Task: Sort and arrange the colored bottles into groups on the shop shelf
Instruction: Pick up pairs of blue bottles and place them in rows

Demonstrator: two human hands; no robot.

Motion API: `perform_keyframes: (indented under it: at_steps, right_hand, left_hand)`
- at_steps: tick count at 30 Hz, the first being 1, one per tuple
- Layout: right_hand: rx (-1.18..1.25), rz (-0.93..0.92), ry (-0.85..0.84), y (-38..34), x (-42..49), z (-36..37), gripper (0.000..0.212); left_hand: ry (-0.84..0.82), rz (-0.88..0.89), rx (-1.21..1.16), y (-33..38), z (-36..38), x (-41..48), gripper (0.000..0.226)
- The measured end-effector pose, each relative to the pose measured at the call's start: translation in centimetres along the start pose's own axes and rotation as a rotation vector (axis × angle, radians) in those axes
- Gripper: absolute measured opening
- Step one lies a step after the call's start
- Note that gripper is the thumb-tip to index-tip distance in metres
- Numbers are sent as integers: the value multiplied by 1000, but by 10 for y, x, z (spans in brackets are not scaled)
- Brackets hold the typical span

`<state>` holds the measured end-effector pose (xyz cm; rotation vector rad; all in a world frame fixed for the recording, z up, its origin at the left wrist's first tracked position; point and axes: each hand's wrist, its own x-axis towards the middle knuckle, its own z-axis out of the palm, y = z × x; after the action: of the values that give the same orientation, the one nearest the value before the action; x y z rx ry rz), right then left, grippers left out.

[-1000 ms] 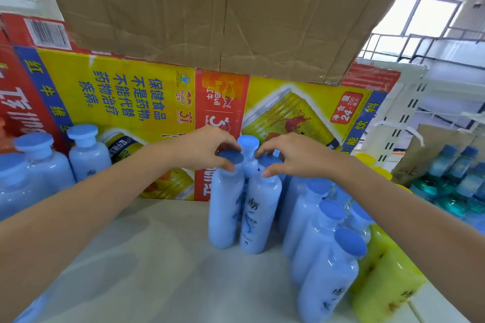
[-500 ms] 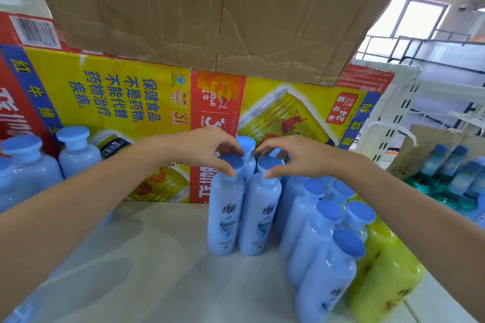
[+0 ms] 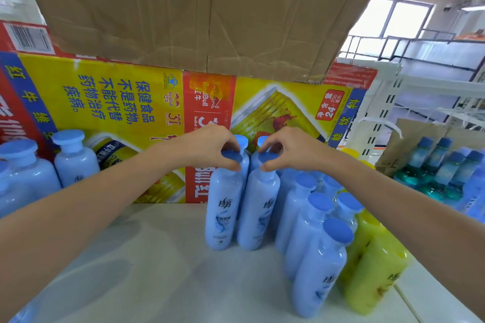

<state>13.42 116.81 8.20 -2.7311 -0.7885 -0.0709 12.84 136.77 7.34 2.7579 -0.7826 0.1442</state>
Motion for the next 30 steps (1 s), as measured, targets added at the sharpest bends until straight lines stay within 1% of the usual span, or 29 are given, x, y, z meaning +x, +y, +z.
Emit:
perform_keyframes:
  at_steps: [3,9,14,20,23,27,30]
  right_hand:
    - [33,16,8,5,1,-6,33]
    - [13,17,11,12,4,-14,34]
    - [37,55,8,14,5,-3,36]
    - [33,95,98,16,6,9,34]
    - [75,108,113,15,4,12,35]
    - [127,115,119,14,0,13,35]
    - [152,123,139,15,-2,12,34]
  left_hand:
    - [-3,22,0,3,1,4,38]
    - [36,14,-22,8,0,12,43]
    - [23,-5,-89,8,10,16,40]
    - [10,-55,-200,5,16,14,42]
    - [32,-52,-196,4,20,13,42]
    - [35,-39,-185,5,23,11,49]
    - [51,-35,-170,7,23,11,45]
